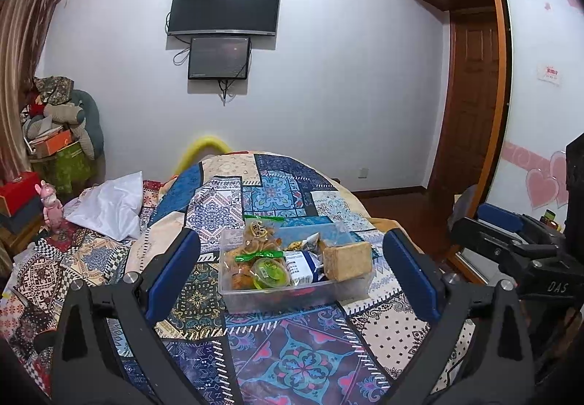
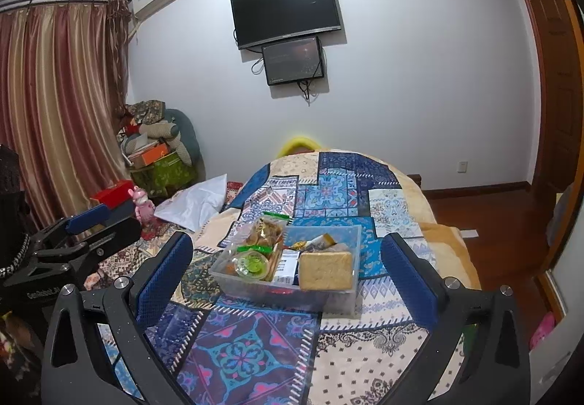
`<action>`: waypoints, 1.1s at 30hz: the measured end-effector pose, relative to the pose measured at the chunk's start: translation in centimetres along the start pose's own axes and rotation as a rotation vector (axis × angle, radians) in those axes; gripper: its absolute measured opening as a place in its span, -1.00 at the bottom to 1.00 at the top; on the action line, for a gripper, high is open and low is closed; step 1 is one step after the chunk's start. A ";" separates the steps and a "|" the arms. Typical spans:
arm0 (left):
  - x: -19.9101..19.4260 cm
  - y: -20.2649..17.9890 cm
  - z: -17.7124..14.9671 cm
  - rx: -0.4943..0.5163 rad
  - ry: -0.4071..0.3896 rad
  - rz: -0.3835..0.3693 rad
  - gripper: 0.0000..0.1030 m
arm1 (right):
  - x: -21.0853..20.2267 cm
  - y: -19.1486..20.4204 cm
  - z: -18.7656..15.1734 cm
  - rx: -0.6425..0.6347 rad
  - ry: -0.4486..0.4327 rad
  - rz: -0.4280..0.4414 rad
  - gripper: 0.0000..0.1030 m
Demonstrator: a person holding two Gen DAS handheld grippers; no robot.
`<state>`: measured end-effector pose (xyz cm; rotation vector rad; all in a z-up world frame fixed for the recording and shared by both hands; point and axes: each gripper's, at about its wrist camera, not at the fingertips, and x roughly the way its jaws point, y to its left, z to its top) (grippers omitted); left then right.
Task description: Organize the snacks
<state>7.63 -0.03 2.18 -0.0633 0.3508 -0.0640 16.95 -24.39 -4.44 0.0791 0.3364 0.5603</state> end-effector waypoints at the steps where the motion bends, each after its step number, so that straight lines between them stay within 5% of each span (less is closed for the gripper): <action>1: 0.0 -0.1 -0.1 0.001 0.001 -0.001 0.97 | -0.1 0.0 -0.1 0.000 0.000 0.000 0.99; 33: -0.3 -0.2 -0.5 -0.001 0.004 -0.002 0.97 | -0.6 0.2 -0.9 -0.008 0.001 -0.004 1.00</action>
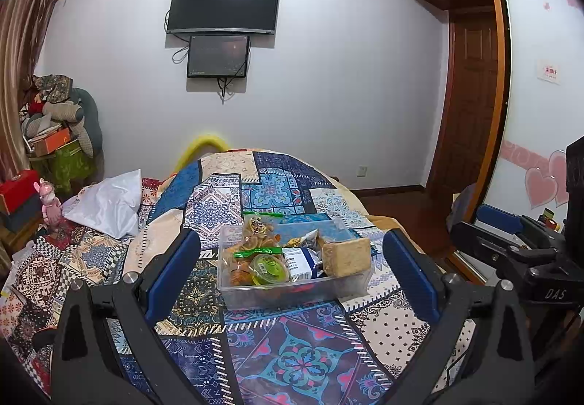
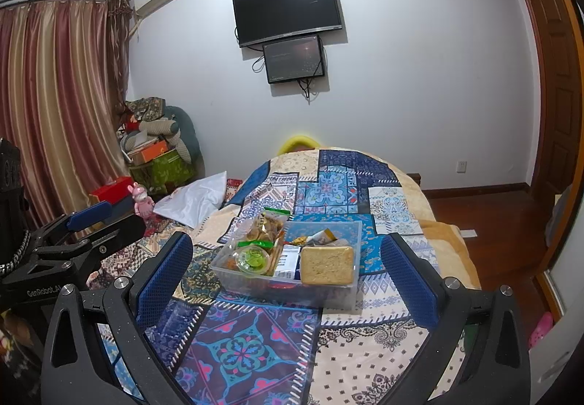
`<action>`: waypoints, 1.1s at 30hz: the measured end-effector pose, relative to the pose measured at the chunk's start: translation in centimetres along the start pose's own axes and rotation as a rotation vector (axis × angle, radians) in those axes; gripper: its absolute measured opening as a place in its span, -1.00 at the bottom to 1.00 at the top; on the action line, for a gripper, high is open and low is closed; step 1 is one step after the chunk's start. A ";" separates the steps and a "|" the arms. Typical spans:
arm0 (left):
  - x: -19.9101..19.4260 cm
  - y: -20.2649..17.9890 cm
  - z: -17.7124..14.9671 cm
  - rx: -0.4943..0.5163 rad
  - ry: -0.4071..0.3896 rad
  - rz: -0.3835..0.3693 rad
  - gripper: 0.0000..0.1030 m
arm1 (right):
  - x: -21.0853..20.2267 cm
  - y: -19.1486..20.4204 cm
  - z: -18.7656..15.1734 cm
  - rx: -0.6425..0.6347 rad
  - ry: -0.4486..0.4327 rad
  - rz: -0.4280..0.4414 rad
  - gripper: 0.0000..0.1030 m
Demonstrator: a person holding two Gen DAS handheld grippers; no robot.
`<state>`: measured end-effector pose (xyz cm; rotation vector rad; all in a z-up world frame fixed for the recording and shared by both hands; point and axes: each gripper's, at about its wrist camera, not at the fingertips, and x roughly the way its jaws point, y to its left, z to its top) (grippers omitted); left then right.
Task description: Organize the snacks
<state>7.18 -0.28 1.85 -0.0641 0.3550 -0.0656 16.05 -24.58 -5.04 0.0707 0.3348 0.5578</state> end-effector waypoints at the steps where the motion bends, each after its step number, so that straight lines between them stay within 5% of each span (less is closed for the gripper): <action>1: 0.0 0.0 0.0 -0.001 0.001 -0.001 0.97 | 0.0 0.0 0.0 -0.001 0.000 -0.001 1.00; 33: 0.9 -0.1 -0.4 0.003 0.017 -0.004 0.97 | 0.1 -0.5 -0.2 0.005 0.017 -0.011 1.00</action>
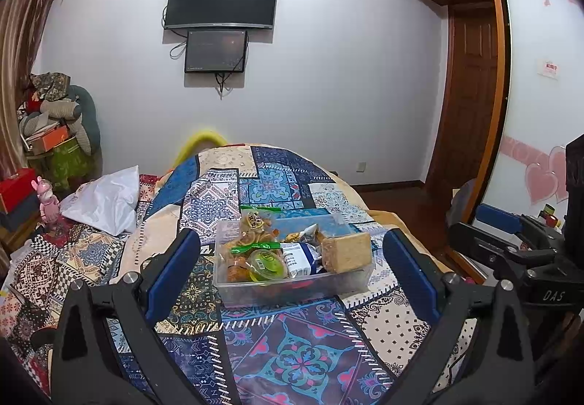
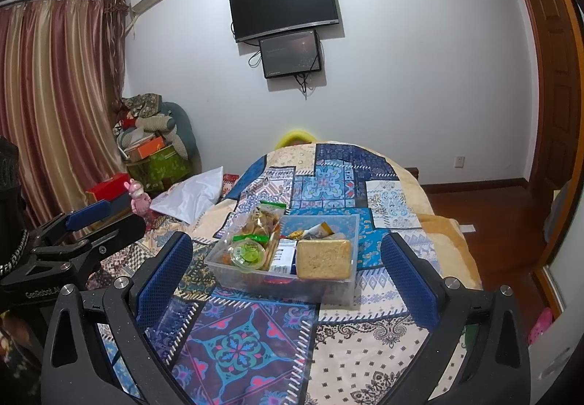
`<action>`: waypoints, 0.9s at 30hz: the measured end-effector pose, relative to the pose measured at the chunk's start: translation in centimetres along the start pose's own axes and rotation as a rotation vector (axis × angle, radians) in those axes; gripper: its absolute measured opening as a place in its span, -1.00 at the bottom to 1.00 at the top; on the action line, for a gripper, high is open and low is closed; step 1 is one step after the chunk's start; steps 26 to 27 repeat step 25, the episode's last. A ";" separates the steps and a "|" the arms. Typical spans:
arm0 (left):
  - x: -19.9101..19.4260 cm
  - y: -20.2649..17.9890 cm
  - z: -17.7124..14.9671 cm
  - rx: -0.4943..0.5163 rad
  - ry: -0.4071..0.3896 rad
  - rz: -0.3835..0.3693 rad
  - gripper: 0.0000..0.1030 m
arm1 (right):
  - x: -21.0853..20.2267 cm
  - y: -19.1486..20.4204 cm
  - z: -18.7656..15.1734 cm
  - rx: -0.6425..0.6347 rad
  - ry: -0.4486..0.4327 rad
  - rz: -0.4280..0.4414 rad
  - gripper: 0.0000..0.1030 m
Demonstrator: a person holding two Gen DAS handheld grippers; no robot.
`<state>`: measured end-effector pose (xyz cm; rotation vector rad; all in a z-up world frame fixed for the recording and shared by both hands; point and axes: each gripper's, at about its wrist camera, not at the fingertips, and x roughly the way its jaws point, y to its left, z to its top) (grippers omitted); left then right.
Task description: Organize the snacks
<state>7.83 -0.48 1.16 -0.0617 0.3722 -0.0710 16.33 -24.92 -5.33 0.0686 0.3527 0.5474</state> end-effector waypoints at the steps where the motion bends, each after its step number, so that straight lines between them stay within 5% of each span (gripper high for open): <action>1: 0.0 0.0 0.0 -0.001 0.000 -0.002 0.97 | 0.0 0.1 -0.1 0.000 0.000 0.000 1.00; 27: -0.1 -0.1 0.0 -0.009 0.000 -0.021 0.97 | 0.1 0.2 -0.1 0.001 0.001 0.001 1.00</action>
